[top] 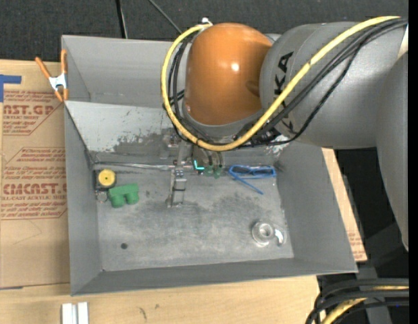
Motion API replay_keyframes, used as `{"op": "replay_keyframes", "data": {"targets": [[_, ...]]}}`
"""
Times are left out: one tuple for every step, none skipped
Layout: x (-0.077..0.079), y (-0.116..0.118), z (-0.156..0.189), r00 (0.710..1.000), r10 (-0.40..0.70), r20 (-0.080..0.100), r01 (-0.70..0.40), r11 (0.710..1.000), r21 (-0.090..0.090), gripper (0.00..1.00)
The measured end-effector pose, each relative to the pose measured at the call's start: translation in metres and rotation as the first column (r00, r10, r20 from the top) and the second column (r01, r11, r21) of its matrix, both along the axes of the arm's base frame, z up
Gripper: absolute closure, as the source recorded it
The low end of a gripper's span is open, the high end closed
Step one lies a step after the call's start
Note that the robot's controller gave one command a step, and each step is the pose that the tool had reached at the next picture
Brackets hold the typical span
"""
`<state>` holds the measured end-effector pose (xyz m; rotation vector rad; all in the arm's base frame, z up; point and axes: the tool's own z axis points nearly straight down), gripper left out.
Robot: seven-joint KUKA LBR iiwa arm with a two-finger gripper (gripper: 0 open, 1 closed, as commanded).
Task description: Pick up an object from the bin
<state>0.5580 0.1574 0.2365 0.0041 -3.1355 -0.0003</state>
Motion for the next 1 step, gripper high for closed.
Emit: {"op": "replay_keyframes", "data": {"targets": [[0.0057,0.0871,-0.1274,1.000,0.014,0.000,-0.014,1.000,0.001,0.00]]}}
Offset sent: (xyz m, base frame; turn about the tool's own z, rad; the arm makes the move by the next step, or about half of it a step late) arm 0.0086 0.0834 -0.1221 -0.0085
